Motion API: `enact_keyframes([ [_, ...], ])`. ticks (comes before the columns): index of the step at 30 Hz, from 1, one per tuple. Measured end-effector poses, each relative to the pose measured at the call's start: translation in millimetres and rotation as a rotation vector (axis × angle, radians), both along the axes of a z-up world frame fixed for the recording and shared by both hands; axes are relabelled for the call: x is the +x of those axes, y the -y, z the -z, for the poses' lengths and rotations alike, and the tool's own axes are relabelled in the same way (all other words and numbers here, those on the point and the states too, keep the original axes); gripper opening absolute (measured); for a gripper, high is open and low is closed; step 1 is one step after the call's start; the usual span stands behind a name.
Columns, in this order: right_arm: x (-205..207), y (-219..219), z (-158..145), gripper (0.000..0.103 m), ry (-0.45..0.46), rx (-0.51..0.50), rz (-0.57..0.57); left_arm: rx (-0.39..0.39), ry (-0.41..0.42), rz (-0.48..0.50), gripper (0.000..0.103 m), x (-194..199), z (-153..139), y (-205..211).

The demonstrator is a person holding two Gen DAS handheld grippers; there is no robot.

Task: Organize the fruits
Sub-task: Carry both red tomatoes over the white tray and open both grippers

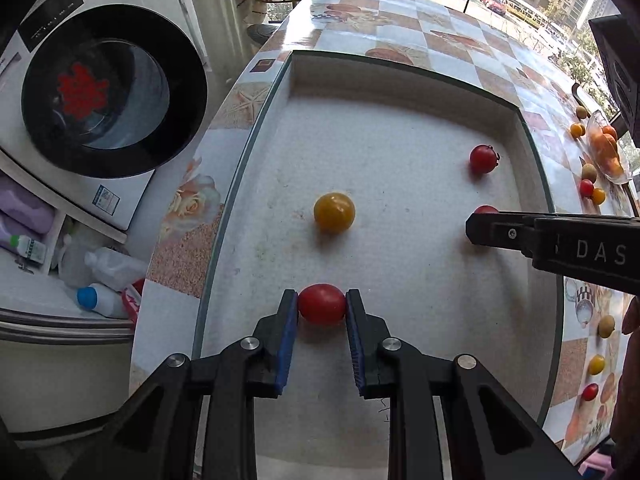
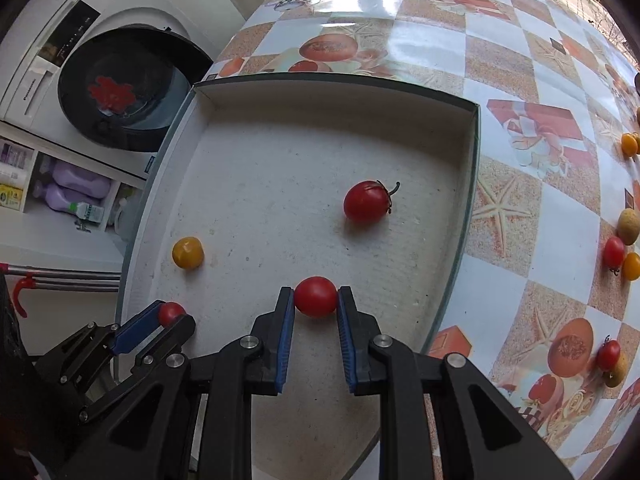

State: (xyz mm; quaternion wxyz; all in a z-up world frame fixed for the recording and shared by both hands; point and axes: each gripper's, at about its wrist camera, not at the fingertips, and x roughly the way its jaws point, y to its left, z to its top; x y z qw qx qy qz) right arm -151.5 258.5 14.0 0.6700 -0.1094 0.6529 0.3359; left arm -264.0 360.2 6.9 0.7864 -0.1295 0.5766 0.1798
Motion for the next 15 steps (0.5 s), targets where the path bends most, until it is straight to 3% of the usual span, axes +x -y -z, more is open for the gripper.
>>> enact_keyframes([
  [4, 0.2, -5.4, 1.0, 0.026, -0.004, 0.005, -0.004, 0.016, -0.011, 0.010, 0.028, 0.6, -0.1, 0.0],
  [5, 0.2, -6.3, 1.0, 0.033, -0.013, 0.015, -0.007, 0.046, -0.021, 0.007, 0.042, 0.7, -0.5, 0.6],
  [6, -0.2, -8.3, 0.4, 0.049, -0.015, 0.021, -0.008, 0.063, -0.024, 0.006, 0.070, 0.5, -0.9, 0.6],
  [7, -0.6, -9.5, -1.2, 0.061, 0.002, 0.010, -0.007, 0.072, -0.006, 0.006, 0.076, -1.0, -3.1, 1.1],
  [8, -1.3, -10.7, -3.7, 0.075, 0.011, 0.021, -0.010, 0.083, 0.003, 0.010, 0.076, -1.3, -5.3, 2.4],
  [15, 1.5, 5.1, -29.6, 0.080, 0.032, 0.070, 0.024, 0.077, -0.023, 0.057, 0.076, 0.8, -9.2, 14.6],
])
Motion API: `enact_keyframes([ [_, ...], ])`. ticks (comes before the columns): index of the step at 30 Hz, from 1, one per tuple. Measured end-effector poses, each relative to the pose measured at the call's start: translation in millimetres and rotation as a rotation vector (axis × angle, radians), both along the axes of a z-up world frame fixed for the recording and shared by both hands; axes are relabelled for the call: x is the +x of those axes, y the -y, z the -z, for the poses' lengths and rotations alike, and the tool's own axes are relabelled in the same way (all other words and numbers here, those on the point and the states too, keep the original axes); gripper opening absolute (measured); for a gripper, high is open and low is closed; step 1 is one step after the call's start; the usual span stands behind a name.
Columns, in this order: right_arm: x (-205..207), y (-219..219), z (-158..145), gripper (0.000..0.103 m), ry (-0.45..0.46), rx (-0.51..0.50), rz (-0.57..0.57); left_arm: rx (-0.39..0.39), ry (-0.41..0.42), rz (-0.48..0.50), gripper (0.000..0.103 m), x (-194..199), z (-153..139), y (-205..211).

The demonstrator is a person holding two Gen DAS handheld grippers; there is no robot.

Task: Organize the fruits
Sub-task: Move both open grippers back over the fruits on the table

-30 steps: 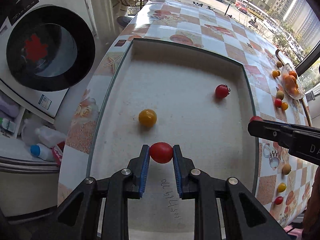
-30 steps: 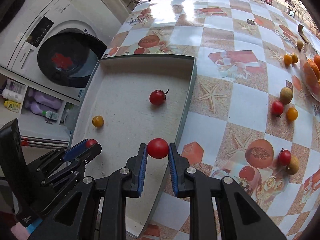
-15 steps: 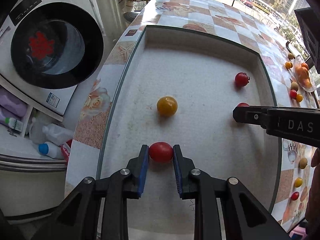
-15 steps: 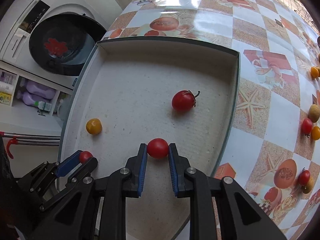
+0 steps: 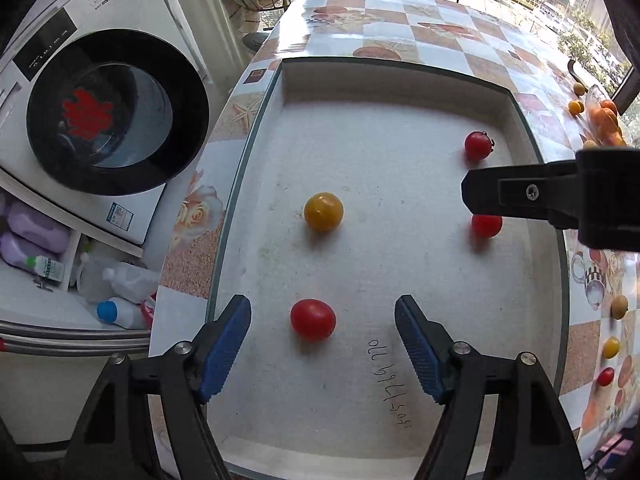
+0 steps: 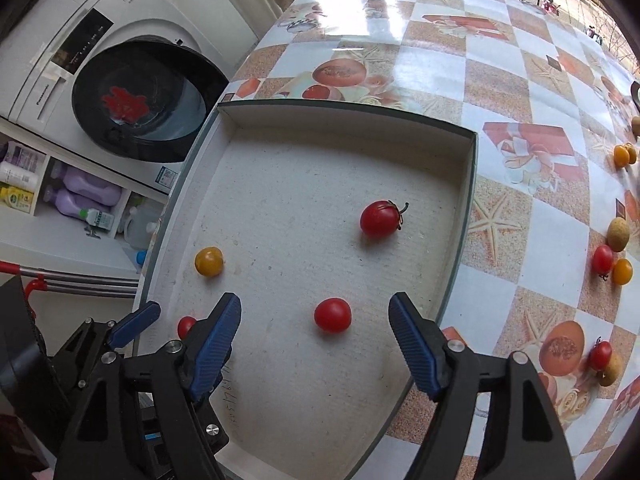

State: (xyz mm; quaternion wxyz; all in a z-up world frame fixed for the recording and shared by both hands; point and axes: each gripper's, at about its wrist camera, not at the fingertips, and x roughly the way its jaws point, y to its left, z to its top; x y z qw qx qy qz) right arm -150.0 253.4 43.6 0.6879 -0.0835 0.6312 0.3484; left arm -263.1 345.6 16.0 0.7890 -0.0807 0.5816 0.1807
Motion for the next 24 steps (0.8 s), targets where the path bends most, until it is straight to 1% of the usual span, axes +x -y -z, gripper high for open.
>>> enact_keyframes([
  [5, 5.9, 38.3, -19.7, 0.080, 0.033, 0.006, 0.055, 0.005, 0.010, 0.051, 0.076, 3.2, -12.3, 23.3],
  [9, 12.1, 80.8, -23.8, 0.080, 0.039, -0.023, 0.118, 0.004, 0.029, 0.093, 0.076, 8.6, -25.2, 46.3],
  [13, 14.6, 129.2, -21.6, 0.080, 0.048, -0.078, 0.195, -0.003, 0.042, 0.145, 0.076, 16.8, -36.6, 71.8],
  [18, 19.5, 192.7, -11.5, 0.080, 0.026, -0.157, 0.294, -0.029, 0.057, 0.231, 0.076, 26.9, -46.8, 111.4],
  [21, 22.2, 222.0, -4.6, 0.080, 0.012, -0.193, 0.338, -0.057, 0.054, 0.289, 0.076, 31.3, -46.6, 138.1],
  [24, 24.7, 242.6, 0.3, 0.080, 0.003, -0.209, 0.366, -0.105, 0.028, 0.331, 0.076, 33.7, -39.2, 163.9],
])
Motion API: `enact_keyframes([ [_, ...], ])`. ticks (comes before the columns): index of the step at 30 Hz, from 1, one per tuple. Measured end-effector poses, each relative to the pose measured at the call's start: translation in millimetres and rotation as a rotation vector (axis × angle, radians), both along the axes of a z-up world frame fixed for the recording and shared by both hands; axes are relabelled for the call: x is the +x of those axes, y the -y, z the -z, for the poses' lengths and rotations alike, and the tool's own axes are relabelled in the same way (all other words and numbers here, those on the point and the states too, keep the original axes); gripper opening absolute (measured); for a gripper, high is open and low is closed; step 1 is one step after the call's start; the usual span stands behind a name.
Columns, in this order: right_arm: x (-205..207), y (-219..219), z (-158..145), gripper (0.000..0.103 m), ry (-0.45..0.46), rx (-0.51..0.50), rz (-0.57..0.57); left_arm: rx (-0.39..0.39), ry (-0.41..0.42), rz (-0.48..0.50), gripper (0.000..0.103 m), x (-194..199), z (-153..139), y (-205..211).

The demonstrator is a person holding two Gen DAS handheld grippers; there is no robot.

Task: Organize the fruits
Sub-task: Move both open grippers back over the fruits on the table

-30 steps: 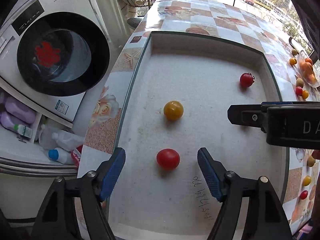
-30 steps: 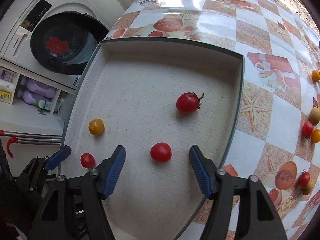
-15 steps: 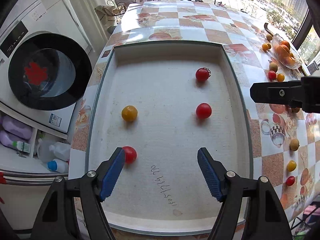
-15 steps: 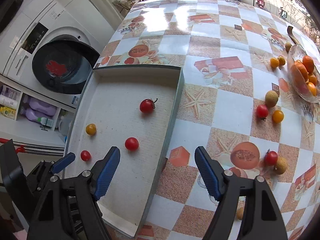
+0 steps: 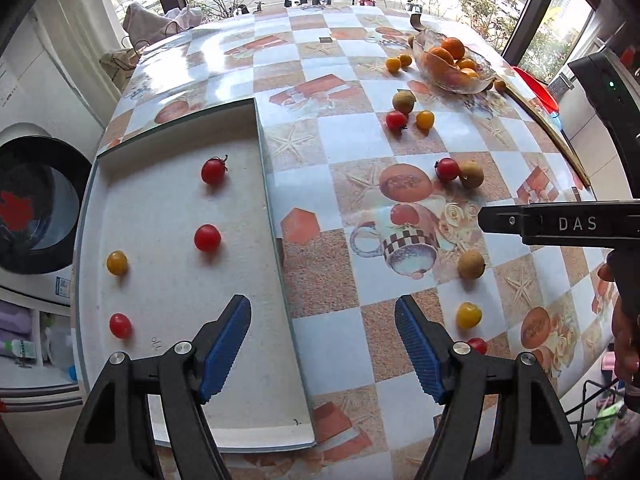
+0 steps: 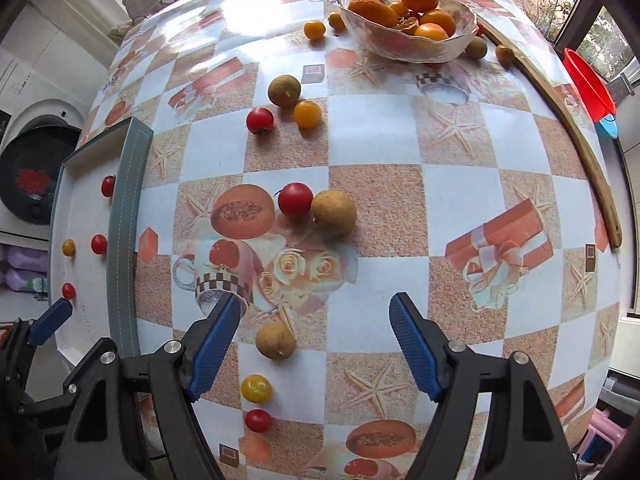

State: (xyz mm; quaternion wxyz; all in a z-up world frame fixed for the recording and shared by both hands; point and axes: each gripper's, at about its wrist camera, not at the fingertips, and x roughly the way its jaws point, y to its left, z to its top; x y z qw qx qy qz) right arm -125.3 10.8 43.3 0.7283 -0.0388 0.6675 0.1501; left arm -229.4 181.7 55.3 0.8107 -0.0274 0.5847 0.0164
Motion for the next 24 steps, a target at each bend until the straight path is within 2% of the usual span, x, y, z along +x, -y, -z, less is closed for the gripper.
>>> enact_keyframes([
  [5, 4.1, 16.8, 7.1, 0.080, -0.012, 0.001, 0.016, -0.066, -0.053, 0.051, 0.076, 3.3, 16.6, 38.8],
  [10, 10.5, 21.1, 12.2, 0.080, -0.011, 0.011, -0.003, -0.094, -0.075, 0.078, 0.076, 7.8, 28.3, 64.9],
  [24, 32.1, -2.2, 23.3, 0.080, 0.029, 0.033, -0.103, -0.063, -0.129, 0.072, 0.076, 17.3, 56.4, 97.2],
])
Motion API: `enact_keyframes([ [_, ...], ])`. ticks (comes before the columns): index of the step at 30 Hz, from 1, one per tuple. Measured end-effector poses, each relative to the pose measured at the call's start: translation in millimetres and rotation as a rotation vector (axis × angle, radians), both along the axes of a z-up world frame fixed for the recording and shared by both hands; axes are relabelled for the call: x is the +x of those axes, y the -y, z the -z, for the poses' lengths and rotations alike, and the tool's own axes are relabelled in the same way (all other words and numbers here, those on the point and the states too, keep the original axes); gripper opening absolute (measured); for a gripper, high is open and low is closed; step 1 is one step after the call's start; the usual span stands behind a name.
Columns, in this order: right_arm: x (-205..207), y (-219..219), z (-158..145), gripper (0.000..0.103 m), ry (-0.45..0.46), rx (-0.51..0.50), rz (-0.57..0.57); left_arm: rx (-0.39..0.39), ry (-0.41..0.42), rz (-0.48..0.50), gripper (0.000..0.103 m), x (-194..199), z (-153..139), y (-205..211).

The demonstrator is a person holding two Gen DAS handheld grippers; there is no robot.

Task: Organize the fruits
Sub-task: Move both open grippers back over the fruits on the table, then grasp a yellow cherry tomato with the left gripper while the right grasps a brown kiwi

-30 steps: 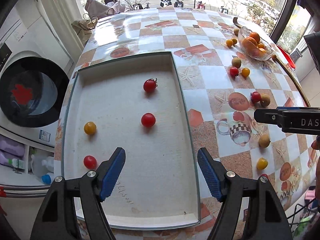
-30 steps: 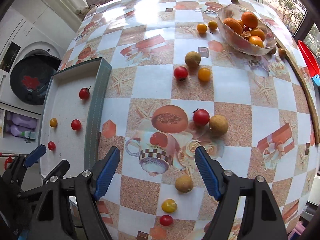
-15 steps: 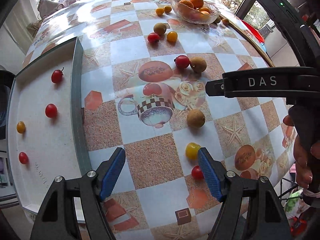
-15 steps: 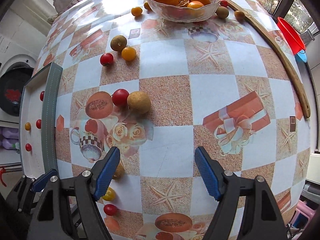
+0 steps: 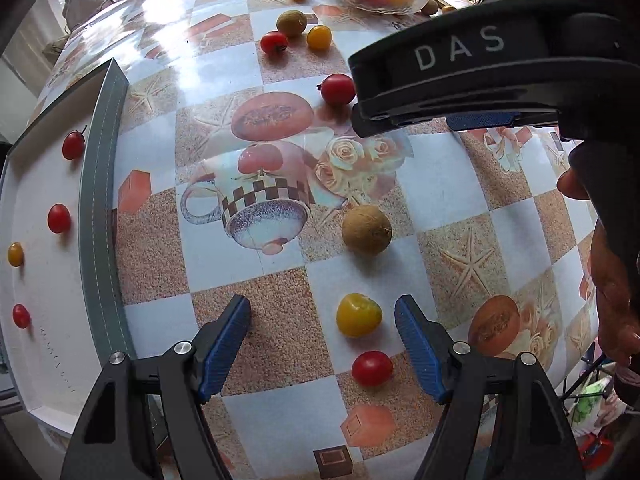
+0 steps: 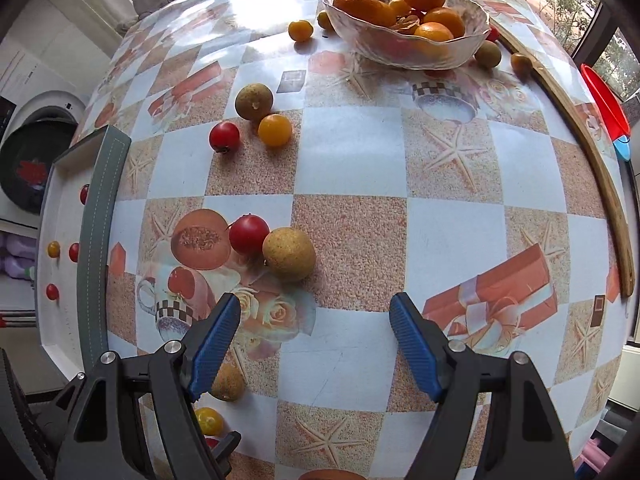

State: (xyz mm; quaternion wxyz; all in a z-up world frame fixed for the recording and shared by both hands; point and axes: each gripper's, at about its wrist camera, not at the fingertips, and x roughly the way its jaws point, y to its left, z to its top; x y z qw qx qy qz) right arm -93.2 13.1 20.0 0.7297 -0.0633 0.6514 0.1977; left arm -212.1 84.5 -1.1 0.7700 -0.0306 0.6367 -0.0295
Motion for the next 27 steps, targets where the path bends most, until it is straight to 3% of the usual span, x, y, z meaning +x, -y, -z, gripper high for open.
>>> enact_keyframes([
  [7, 6.7, -13.4, 2.9, 0.079, 0.036, -0.012, -0.042, 0.011, -0.002, -0.004, 0.075, 5.4, 3.4, 7.3],
  [13, 12.4, -23.8, 2.3, 0.055, 0.064, -0.021, -0.063, 0.025, 0.005, 0.003, 0.056, 4.0, -0.1, 10.7],
  [15, 12.7, -24.3, 1.8, 0.038, 0.051, 0.004, -0.062, -0.004, 0.014, 0.012, 0.040, 3.2, -3.6, 11.6],
  [18, 11.7, -22.7, 1.7, 0.029, 0.044, 0.011, -0.048, -0.045, 0.014, 0.033, 0.022, 1.4, -6.4, 14.2],
  [27, 6.7, 8.1, -5.6, 0.029, -0.008, 0.079, 0.037, -0.157, 0.006, -0.019, 0.022, 0.6, -9.4, -18.9],
])
